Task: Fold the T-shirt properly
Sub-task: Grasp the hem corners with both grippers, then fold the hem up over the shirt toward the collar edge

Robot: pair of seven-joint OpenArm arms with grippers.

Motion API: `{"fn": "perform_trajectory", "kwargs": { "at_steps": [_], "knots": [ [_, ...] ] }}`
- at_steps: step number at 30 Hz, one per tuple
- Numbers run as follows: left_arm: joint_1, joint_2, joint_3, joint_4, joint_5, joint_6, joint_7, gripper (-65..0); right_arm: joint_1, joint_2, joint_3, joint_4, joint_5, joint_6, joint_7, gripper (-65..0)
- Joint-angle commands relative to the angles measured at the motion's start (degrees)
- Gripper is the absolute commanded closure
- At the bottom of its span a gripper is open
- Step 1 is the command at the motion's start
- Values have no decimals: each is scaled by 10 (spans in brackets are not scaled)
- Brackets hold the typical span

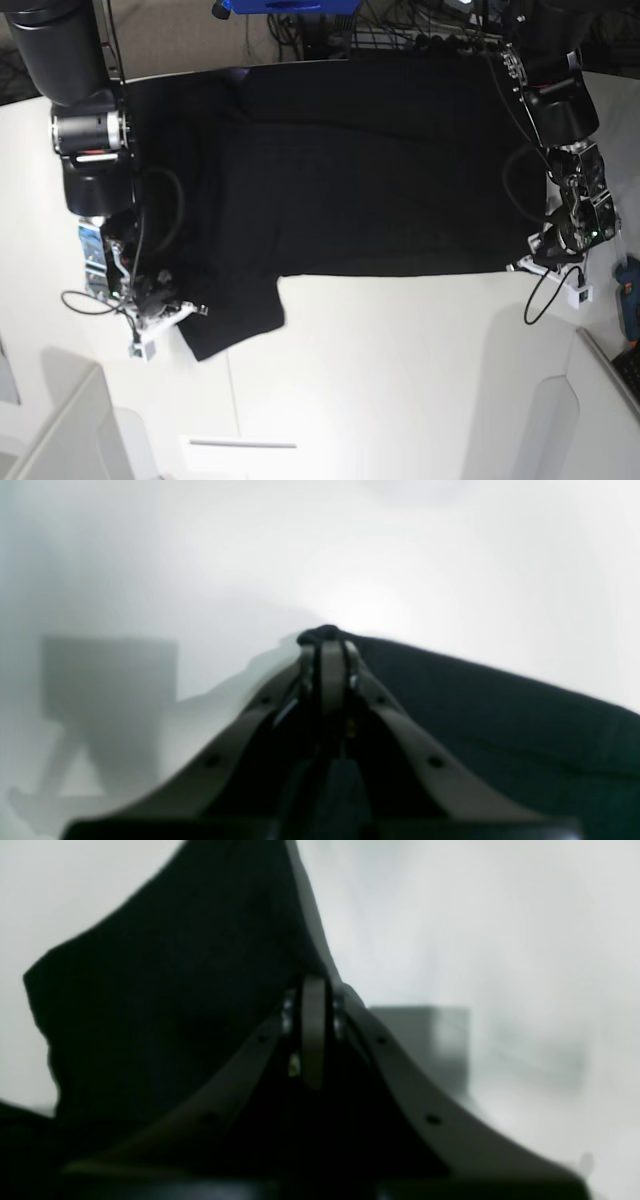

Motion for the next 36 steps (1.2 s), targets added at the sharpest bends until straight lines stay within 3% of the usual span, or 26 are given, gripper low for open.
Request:
{"fn": "perform_trajectory", "kwargs": {
  "at_steps": [1, 9, 16, 19, 25, 28, 36],
  "knots": [
    [-15, -10, -1, 23, -6, -4, -10, 0, 11, 5, 4, 31, 7, 2, 12, 0],
    [22, -10, -2, 84, -11, -5, -10, 0, -43, 16, 23, 141, 7, 1, 5, 0],
    [70, -35, -1, 96, -148, -5, -10, 0, -84, 21, 79, 197, 6, 1, -29, 0],
    [86, -42, -3, 96, -179, -4, -10, 0, -109, 23, 90, 235, 7, 1, -41, 0],
    [126, -52, -4, 161, -183, -4, -9, 0, -153, 23, 132, 299, 7, 1, -75, 0],
    [152, -50, -6, 213, -183, -4, 24, 0, -178, 23, 147, 331, 7, 1, -91, 0],
    [206, -49, -7, 295, -183, -4, 40, 0, -245, 23, 164, 409, 7, 1, -93, 0]
  ]
}}
